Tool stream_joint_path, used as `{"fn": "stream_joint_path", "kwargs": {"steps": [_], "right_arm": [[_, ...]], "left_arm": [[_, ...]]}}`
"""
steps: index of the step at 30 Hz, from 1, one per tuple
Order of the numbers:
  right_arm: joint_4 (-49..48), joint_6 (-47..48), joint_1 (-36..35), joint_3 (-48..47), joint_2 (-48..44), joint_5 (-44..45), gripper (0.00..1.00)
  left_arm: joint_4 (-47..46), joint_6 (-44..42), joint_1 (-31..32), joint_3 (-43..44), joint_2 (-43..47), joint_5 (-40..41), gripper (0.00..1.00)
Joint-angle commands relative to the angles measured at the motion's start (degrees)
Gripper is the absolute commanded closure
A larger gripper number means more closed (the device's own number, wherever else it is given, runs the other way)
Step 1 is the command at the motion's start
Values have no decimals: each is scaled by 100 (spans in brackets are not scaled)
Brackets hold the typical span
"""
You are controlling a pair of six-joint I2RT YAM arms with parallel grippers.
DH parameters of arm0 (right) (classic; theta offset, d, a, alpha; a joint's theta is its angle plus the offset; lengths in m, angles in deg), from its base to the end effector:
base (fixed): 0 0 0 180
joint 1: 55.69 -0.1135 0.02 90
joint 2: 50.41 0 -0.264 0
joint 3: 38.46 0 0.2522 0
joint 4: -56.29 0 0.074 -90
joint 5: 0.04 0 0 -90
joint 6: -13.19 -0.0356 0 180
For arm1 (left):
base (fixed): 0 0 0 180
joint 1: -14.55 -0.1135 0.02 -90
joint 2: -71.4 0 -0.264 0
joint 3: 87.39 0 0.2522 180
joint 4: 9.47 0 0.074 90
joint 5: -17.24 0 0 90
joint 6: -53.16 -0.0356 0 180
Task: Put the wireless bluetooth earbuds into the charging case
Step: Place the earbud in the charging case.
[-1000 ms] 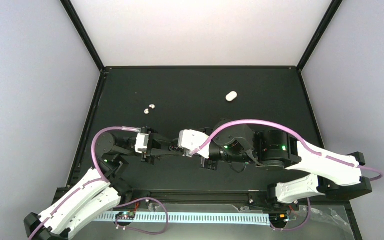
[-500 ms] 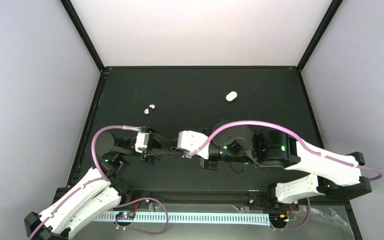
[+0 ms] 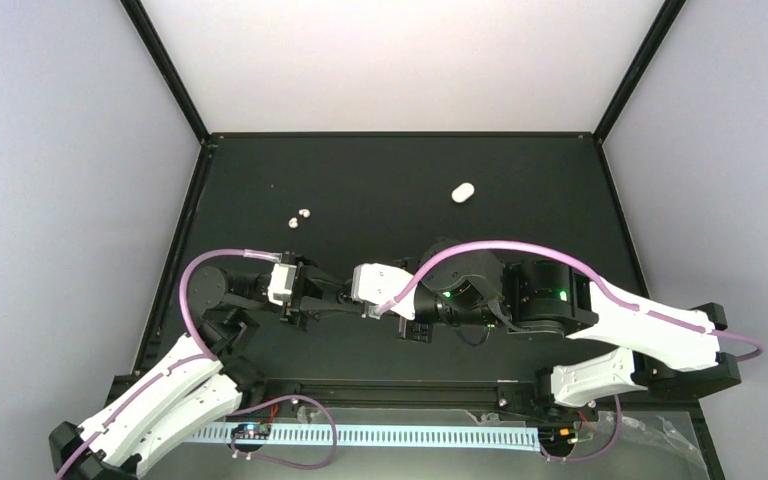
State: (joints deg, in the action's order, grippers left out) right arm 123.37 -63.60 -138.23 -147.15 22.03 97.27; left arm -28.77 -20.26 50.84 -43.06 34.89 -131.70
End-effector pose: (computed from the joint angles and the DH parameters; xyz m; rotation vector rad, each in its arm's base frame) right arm 0.0353 0.2350 0.4583 -1.5485 1.5060 0.5837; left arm 0.0947 -0.1074 0.3470 1.1624 0.8887 -1.3261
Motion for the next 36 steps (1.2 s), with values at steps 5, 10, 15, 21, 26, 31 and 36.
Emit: {"fn": "stream_joint_path", "kwargs": {"steps": [5, 10, 15, 21, 26, 31, 36], "right_arm": [[310, 37, -25, -160, 81, 27, 98], [238, 9, -25, -183, 28, 9, 91], [188, -27, -24, -243, -12, -58, 86], [118, -180, -25, -496, -131, -293, 76], [-200, -367, -18, -813, -495, -414, 55], [-1355, -510, 345, -37, -1181, 463, 48], [-2569, -1567, 2055, 1191, -1791, 238, 46]], "left_arm": [[-420, 19, 54, 54, -14, -74, 98], [-231, -115, 60, 46, 4, -42, 98], [-157, -178, 68, 28, 4, -15, 99], [-77, -245, 77, 2, -18, 13, 98], [-67, -253, 74, -5, -49, 40, 98], [-214, -59, 86, -8, -110, 128, 98], [-144, 91, 90, -24, -69, 222, 99]]}}
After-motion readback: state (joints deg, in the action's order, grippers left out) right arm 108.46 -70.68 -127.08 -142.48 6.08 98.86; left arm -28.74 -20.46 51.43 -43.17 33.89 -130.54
